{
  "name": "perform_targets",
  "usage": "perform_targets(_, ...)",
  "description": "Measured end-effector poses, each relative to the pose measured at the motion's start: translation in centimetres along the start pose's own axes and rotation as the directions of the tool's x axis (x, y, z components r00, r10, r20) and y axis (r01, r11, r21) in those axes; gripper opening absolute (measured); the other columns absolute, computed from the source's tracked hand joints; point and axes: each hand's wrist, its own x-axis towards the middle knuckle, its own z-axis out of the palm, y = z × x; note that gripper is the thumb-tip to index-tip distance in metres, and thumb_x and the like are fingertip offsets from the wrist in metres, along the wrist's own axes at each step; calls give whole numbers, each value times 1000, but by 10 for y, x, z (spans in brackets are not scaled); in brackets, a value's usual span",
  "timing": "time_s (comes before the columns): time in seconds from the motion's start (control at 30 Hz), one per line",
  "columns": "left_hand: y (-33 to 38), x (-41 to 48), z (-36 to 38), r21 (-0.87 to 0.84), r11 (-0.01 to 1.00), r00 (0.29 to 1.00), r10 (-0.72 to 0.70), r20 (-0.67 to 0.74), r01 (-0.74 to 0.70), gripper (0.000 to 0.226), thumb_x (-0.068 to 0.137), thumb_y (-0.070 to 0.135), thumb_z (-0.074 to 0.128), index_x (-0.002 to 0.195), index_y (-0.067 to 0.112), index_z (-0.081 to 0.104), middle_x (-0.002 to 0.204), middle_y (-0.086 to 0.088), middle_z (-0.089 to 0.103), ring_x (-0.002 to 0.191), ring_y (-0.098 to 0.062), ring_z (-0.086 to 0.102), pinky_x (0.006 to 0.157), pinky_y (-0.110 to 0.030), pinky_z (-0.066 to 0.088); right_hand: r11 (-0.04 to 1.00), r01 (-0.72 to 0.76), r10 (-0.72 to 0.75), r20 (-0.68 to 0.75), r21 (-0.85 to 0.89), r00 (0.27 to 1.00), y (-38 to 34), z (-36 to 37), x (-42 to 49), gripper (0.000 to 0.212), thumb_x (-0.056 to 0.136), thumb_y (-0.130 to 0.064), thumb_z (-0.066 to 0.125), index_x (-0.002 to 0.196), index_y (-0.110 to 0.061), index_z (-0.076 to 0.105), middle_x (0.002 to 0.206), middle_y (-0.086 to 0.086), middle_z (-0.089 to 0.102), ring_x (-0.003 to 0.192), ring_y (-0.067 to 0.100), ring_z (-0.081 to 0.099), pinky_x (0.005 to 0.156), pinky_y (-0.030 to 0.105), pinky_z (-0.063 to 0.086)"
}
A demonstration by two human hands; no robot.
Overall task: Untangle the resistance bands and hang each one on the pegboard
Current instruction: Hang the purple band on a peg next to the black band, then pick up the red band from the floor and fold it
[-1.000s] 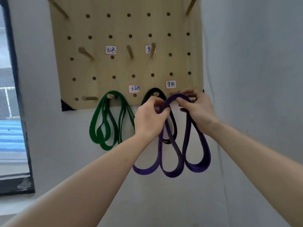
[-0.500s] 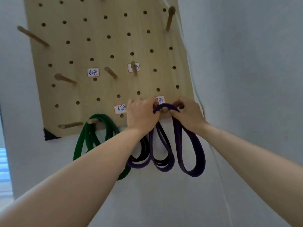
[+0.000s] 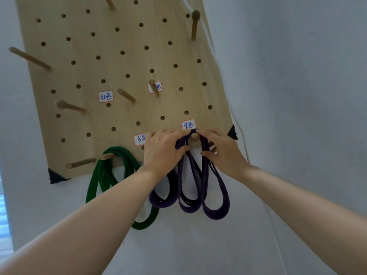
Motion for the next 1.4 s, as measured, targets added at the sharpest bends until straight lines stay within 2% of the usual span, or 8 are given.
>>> perform_targets(0.13,9,16,1,14,988,982,-153,112,152,33,87,51,68,119,44,68,93,9,75,92,-20,68,82,-40,50,988,-144,142,42,60,989,7,6,14,68,81,-2,75,139,-29,53,122,-5,62,90,7,58,93,35,54)
perform_targets(0.23,13,22,1,-49,980,966,-183,182,195,28,85,49,69,111,38,70,90,8,74,85,-19,68,71,-35,53,959,-231,222,69,167,973,3,5,16,70,80,2,74,141,-27,53,126,-7,62,100,9,60,99,39,53)
perform_targets(0.43,10,-10,-28,-152,987,991,-36,126,56,50,83,46,73,129,33,62,111,6,70,104,-21,61,91,-42,48,903,-377,373,62,205,926,-28,-9,-25,61,87,-15,73,141,-28,50,134,-9,57,118,10,54,103,31,48)
perform_targets(0.63,23,-101,-65,-278,960,999,1,54,14,43,82,39,76,121,22,69,115,3,70,108,-20,60,92,-40,49,853,-465,456,95,237,885,-72,-18,-103,33,85,-26,75,116,-28,67,113,-15,64,97,6,63,85,26,55)
perform_targets(0.9,64,-288,-94,-389,847,903,-213,374,361,37,79,43,79,111,24,75,108,10,74,104,-12,66,95,-39,51,805,-554,445,401,214,801,-128,-6,-224,14,84,-17,76,97,-20,72,89,-1,72,75,9,65,69,18,52)
perform_targets(1.0,85,-364,-98,-380,769,818,-306,487,514,34,77,52,75,106,34,74,102,18,73,101,-6,65,91,-36,52,778,-609,420,593,155,687,-144,13,-274,10,85,-16,76,94,-14,72,79,-2,68,63,-2,59,64,12,47)
perform_targets(1.2,122,-508,-96,-323,568,607,-428,669,757,32,73,51,75,99,32,75,93,17,75,93,-3,67,83,-28,50,786,-613,319,901,-78,294,-160,70,-373,15,84,-16,77,95,-8,73,84,5,72,75,12,65,71,25,53)
perform_targets(1.4,153,-636,-68,-108,318,250,-447,859,942,33,71,45,78,100,29,77,86,14,75,86,-1,69,80,-26,53,750,-604,361,932,-268,35,-162,130,-492,13,80,-13,79,92,-9,74,87,16,74,76,24,68,68,28,54)
